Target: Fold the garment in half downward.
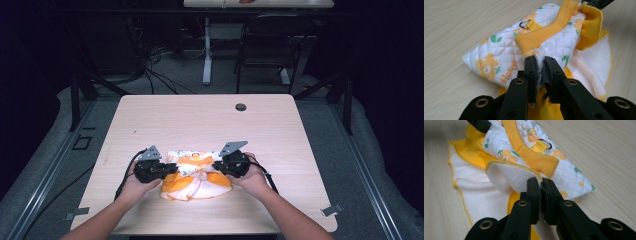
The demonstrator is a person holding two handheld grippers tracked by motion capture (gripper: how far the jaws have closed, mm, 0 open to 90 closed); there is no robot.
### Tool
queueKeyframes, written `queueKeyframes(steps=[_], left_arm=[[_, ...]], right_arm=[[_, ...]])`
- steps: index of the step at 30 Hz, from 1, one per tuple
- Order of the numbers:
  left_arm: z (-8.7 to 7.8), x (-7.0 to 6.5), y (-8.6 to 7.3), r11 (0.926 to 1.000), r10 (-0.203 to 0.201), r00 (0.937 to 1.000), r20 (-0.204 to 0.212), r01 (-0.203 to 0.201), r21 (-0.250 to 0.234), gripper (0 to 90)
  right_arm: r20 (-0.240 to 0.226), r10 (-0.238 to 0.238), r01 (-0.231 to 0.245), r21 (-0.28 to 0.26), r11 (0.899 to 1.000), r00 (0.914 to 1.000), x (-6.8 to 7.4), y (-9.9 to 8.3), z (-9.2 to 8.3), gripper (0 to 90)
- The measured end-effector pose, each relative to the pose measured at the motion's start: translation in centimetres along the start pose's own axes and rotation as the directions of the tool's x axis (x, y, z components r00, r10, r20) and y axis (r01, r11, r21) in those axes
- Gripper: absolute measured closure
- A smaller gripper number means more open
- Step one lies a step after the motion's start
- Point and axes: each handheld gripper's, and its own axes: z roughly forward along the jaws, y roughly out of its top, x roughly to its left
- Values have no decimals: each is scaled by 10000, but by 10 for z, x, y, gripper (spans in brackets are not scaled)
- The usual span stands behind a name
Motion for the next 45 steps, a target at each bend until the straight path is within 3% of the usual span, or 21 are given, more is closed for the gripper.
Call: queueKeyframes(steps=[8, 17, 18, 23, 26, 29, 33, 36, 45], left_arm=[[-14, -5, 0, 9999, -163, 9998, 134, 163, -2, 748], [-30, -4, 13, 9990, -399, 9991, -125, 396, -221, 703], [-32, -1, 18, 9985, -443, 9983, -372, 429, -353, 705], [-27, 7, 23, 9976, -642, 9956, -683, 622, -309, 744], [-16, 14, 21, 9958, -908, 9924, -833, 899, -152, 815], [-7, 20, 17, 9948, -1006, 9906, -928, 1015, 48, 850], [1, 21, 13, 9926, -1196, 9903, -712, 1206, 106, 870], [-1, 13, 13, 9951, -977, 9946, -354, 982, 139, 873], [-10, -4, 6, 9975, -686, 9975, 138, 684, 156, 881]], right_arm=[[-455, 325, -327, -27, 9995, 9984, 5, -1, -13, 750], [-444, 713, -732, -426, 9964, 9965, 2, 5, -27, 692], [-382, 784, -804, -565, 9952, 9962, 1, 8, -30, 700], [21, 820, -818, -608, 9948, 9966, -3, 14, -28, 778], [190, 1025, -1017, -397, 9940, 9945, -10, 16, -15, 851], [221, 1088, -1085, -175, 9939, 9938, -14, 16, -7, 863], [246, 1287, -1288, 37, 9917, 9914, -18, 14, 6, 863], [-77, 1367, -1366, 128, 9905, 9906, -19, 13, 11, 862], [-661, 946, -943, 83, 9955, 9933, -3, 9, -1, 862]])
